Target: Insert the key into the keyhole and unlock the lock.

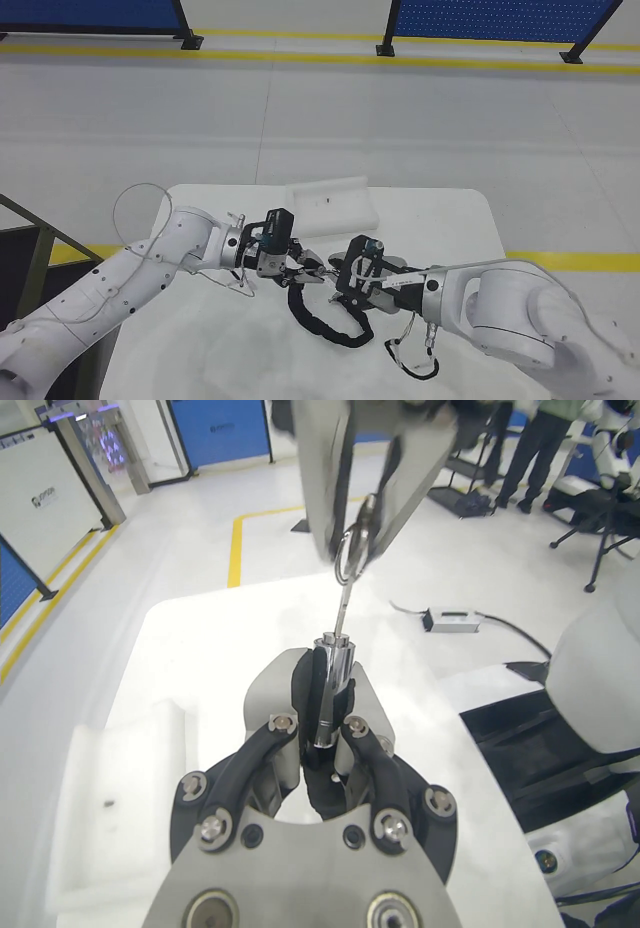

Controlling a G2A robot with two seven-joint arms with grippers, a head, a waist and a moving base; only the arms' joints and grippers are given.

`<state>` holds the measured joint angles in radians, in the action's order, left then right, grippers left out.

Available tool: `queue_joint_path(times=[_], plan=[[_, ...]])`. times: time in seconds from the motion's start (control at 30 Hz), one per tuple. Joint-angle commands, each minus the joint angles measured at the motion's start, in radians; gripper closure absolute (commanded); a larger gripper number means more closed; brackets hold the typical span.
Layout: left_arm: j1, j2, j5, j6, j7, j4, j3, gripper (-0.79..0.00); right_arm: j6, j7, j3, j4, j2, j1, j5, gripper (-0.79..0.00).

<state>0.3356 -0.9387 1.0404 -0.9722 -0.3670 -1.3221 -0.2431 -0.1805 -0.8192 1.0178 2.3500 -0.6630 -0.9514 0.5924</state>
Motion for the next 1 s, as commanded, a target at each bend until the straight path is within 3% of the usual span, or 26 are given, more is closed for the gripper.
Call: queue_joint_path(times=[0.0, 0.3, 0.33, 0.37, 0.4, 0.43, 0.7, 0.97], plan=[[0.009, 0.002, 0.006, 0.022, 0.064, 0.011, -0.009, 0.000, -0.003, 0.009, 0.009, 0.000, 0.000, -0.010, -0.003, -0.785], [0.080, 0.008, 0.033, 0.123, 0.307, 0.038, -0.032, 0.000, -0.028, 0.053, 0.087, -0.019, 0.008, -0.105, -0.025, -0.785], [0.089, 0.006, 0.033, 0.132, 0.306, 0.043, -0.035, -0.074, -0.035, 0.065, 0.095, -0.027, 0.008, -0.115, -0.030, -0.785], [0.089, 0.004, 0.069, 0.149, 0.331, 0.048, -0.034, -0.280, -0.042, 0.078, 0.102, -0.033, 0.008, -0.123, -0.037, -0.785], [0.092, 0.001, 0.100, 0.164, 0.348, 0.045, -0.033, -0.391, -0.048, 0.092, 0.109, -0.040, 0.007, -0.130, -0.040, -0.785], [0.101, -0.002, 0.098, 0.171, 0.336, 0.048, -0.036, -0.785, -0.057, 0.100, 0.114, -0.048, 0.007, -0.136, -0.041, -0.785], [0.097, -0.022, 0.143, 0.127, 0.260, 0.089, -0.077, -0.785, -0.150, 0.145, 0.107, -0.165, -0.007, -0.120, -0.062, -0.785], [-0.030, -0.006, 0.191, -0.040, 0.171, 0.097, -0.198, -0.785, -0.343, 0.242, 0.054, -0.365, -0.042, 0.026, -0.036, -0.785]])
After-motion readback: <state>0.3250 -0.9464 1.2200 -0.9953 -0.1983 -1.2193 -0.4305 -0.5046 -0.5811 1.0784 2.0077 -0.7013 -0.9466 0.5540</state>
